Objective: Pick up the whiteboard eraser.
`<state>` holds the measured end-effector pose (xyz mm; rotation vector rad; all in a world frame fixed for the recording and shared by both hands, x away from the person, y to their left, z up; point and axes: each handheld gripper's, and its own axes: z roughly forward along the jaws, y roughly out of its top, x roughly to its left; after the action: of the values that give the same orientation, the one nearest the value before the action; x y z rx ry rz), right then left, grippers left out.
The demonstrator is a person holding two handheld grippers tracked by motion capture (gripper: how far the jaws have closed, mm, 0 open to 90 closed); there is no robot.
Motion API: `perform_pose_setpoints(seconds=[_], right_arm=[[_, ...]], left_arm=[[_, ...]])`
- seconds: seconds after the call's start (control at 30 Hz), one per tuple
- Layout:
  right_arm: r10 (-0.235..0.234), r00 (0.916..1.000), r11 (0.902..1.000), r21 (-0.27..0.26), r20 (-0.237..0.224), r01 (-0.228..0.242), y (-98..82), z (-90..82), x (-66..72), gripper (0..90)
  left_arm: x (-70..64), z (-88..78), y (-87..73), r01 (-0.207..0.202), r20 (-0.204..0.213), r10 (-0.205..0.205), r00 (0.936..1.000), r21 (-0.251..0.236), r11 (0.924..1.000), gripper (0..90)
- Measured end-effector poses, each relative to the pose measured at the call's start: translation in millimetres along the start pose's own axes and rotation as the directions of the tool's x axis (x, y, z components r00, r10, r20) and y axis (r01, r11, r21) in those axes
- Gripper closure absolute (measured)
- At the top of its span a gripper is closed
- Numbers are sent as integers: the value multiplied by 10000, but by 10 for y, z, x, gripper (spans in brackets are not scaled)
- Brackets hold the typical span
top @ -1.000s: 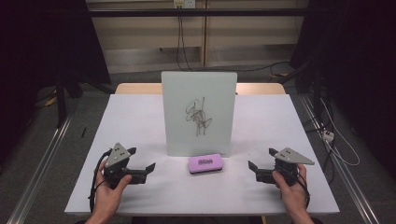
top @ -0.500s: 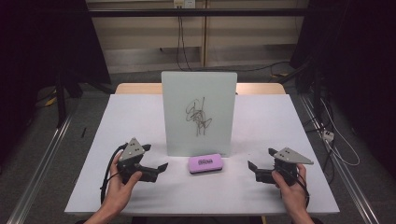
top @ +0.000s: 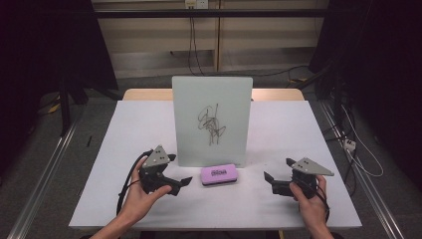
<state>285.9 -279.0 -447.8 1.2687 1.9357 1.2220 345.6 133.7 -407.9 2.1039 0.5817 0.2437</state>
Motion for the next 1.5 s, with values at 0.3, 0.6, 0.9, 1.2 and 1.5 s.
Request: perform_pose_setpoints(seconds=[0.3,0.6,0.9,1.2,1.5], right_arm=[[-44,10000,10000,3,-66,44,-2,4,2,63],[-36,10000,10000,38,-54,36,-3,13,2,63],[-50,9999,10000,25,-97,50,-4,10,0,63],[-26,9999,10000,26,-99,26,-5,17,-1,61],[-63,9999,10000,41,-136,64,-5,15,3,61]], left_arm=[[-16,165,62,-63,308,54,9995,286,9996,66],[-91,338,205,-335,661,302,9974,481,9983,68],[-173,485,316,-840,1026,749,9919,880,9926,74],[-184,616,402,-1079,1297,941,9871,1038,9887,87],[-204,730,486,-1364,1319,1226,9837,1014,9855,84]])
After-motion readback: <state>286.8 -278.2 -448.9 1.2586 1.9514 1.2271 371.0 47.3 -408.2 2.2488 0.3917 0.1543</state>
